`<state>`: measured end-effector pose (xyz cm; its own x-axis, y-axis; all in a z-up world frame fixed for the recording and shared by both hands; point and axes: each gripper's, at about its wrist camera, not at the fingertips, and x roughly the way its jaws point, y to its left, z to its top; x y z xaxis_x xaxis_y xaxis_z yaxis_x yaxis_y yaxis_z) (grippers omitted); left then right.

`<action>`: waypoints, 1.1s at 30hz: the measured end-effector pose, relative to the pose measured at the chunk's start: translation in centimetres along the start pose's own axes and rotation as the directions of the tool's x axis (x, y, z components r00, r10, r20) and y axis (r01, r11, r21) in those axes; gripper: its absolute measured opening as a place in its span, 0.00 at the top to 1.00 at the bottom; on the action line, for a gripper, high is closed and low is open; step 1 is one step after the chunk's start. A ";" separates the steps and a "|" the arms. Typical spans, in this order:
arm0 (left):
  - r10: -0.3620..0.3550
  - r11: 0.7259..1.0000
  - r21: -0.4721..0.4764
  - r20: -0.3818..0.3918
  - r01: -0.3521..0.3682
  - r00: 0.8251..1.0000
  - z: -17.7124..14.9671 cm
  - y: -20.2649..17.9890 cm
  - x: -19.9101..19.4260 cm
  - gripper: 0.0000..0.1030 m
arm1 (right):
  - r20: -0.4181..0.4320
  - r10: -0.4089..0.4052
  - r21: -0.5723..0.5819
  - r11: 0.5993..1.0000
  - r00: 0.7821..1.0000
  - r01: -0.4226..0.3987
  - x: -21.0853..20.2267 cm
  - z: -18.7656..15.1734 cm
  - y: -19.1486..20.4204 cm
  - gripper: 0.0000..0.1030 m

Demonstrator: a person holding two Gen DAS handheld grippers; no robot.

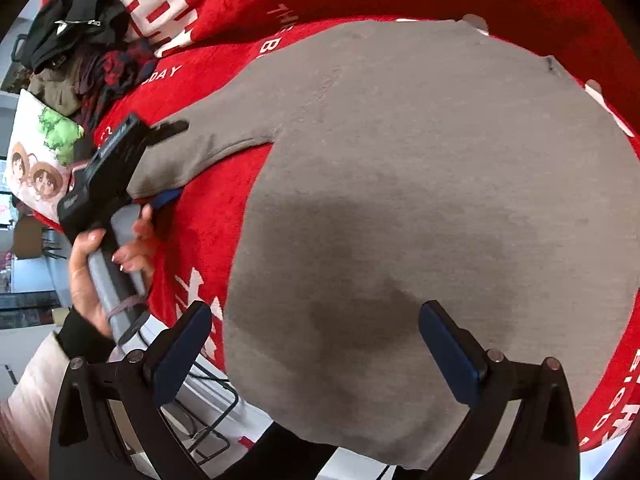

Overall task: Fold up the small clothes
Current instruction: 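Grasp the sweater sleeve with the left tool and lift it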

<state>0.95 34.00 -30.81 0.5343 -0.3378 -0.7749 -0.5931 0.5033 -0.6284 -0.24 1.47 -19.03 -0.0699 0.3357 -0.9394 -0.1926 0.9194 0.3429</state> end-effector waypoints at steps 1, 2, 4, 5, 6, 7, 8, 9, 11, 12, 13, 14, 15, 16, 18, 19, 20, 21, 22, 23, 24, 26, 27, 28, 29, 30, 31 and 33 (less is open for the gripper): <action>-0.001 1.000 0.003 0.033 0.001 0.999 0.2 -0.2 -0.5 0.00 | -0.001 0.000 0.000 1.000 1.000 0.000 0.1 0.0 0.1 0.00; 0.013 1.000 0.013 0.092 -0.014 0.996 0.6 -0.6 -1.4 0.00 | -0.003 -0.003 0.002 1.000 1.000 0.003 0.1 0.0 0.1 0.00; 0.049 0.998 0.018 0.164 -0.052 0.985 1.1 -0.4 -2.9 0.00 | -0.006 -0.003 0.008 1.000 1.000 0.003 0.1 -0.1 0.0 0.00; 0.071 0.997 0.010 0.194 -0.074 0.979 1.5 -0.1 -3.6 0.00 | -0.006 -0.005 0.008 1.000 1.000 0.005 0.1 -0.1 0.0 0.00; 0.108 0.994 -0.012 0.225 -0.108 0.968 1.9 0.5 -4.3 0.00 | -0.005 -0.007 0.008 1.000 1.000 0.007 0.1 -0.1 0.0 0.00; 0.132 0.991 -0.032 0.234 -0.128 0.963 2.2 1.1 -4.7 0.00 | -0.005 -0.005 0.009 1.000 1.000 0.005 0.0 -0.2 0.0 0.00; 0.132 0.991 -0.054 0.240 -0.122 0.962 2.5 1.9 -5.0 0.02 | -0.007 -0.006 0.010 1.000 1.000 0.006 -0.1 -0.3 -0.2 0.00; 0.114 0.992 -0.071 0.246 -0.100 0.962 2.7 2.3 -5.3 0.06 | -0.008 -0.009 0.013 1.000 1.000 0.009 0.0 -0.4 -0.2 0.00; 0.150 0.987 -0.084 0.248 -0.133 0.957 3.1 2.4 -5.6 0.16 | -0.014 -0.010 0.026 1.000 1.000 0.010 0.3 -0.4 -0.5 0.00; 0.193 0.981 -0.081 0.249 -0.178 0.949 3.1 2.4 -5.6 0.30 | -0.015 -0.008 0.033 0.999 1.000 0.008 0.4 -0.4 -0.5 0.00; 0.238 0.971 -0.079 0.252 -0.225 0.938 3.2 2.2 -5.6 0.41 | -0.015 -0.006 0.037 0.999 1.000 0.006 0.4 -0.4 -0.6 0.00; 0.279 0.960 -0.075 0.250 -0.269 0.927 3.3 2.1 -5.4 0.73 | -0.015 -0.005 0.040 0.999 1.000 0.006 0.4 -0.4 -0.6 0.00; 0.274 0.962 -0.072 0.235 -0.265 0.933 3.4 2.5 -5.4 0.95 | -0.013 -0.003 0.043 0.999 1.000 0.004 0.4 -0.4 -0.6 0.00; 0.253 0.967 -0.077 0.222 -0.242 0.942 3.5 2.9 -5.2 0.95 | -0.011 -0.002 0.044 0.999 1.000 0.002 0.3 -0.5 -0.6 0.00; 0.250 0.968 -0.043 0.231 -0.247 0.940 3.6 2.8 -5.5 0.95 | -0.006 0.000 0.046 0.999 1.000 0.001 0.1 -0.6 -0.6 0.00; 0.243 0.969 -0.011 0.241 -0.248 0.940 3.4 2.1 -5.8 0.95 | -0.002 0.001 0.050 0.999 1.000 -0.001 0.0 -0.6 -0.7 0.00; 0.225 0.970 0.031 0.252 -0.241 0.941 3.2 1.2 -6.1 0.95 | 0.003 0.000 0.057 0.998 1.000 0.000 -0.2 -0.7 -0.9 0.00; 0.201 0.969 0.086 0.262 -0.230 0.944 3.0 -0.3 -6.4 0.95 | 0.008 -0.002 0.064 0.998 1.000 0.001 -0.3 -0.8 -1.2 0.00; 0.181 0.966 0.130 0.267 -0.222 0.946 2.7 -1.4 -6.7 0.95 | 0.016 -0.002 0.081 0.997 1.000 0.001 -0.6 -0.9 -1.6 0.00; 0.133 0.961 0.199 0.266 -0.190 0.955 2.0 -3.4 -7.2 0.95 | 0.023 -0.002 0.094 0.996 1.000 0.000 -0.8 -1.0 -1.9 0.00; 0.101 0.956 0.242 0.259 -0.166 0.961 1.7 -4.6 -7.4 0.95 | 0.030 -0.004 0.108 0.994 1.000 0.001 -1.0 -1.1 -2.3 0.00; 0.016 0.911 0.398 0.222 -0.105 0.975 -0.2 -9.4 -7.8 0.95 | 0.051 -0.011 0.143 0.990 0.999 0.004 -1.7 -1.4 -3.1 0.00; -0.013 0.895 0.439 0.202 -0.079 0.979 -0.6 -10.9 -7.6 0.95 | 0.067 -0.015 0.171 0.985 0.998 0.003 -2.1 -1.6 -3.8 0.00; -0.055 0.864 0.502 0.162 -0.034 0.985 -1.8 -13.2 -7.4 0.95 | 0.081 -0.017 0.196 0.981 0.997 0.001 -2.6 -1.8 -4.4 0.00; -0.094 0.824 0.566 0.111 0.015 0.989 -3.2 -15.7 -6.8 0.95 | 0.094 -0.020 0.219 0.976 0.995 -0.001 -3.1 -1.9 -5.0 0.00; -0.116 0.793 0.608 0.069 0.050 0.991 -4.2 -17.6 -6.2 0.95 | 0.118 -0.025 0.254 0.967 0.993 -0.006 -3.9 -2.2 -6.0 0.00; -0.138 0.753 0.651 0.017 0.094 0.990 -5.7 -19.5 -5.2 0.95 | 0.137 -0.028 0.280 0.960 0.990 -0.011 -4.6 -2.4 -6.8 0.00; -0.150 0.667 0.728 -0.080 0.160 0.985 -9.2 -23.2 -2.6 0.95 | 0.170 -0.037 0.327 0.945 0.985 -0.021 -5.7 -3.1 -8.6 0.00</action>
<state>7.75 15.86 -14.88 0.5671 -0.4719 -0.6750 0.1283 0.8602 -0.4936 -1.16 -9.00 -16.58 0.1051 0.3311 -0.9377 0.1397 0.9287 0.3436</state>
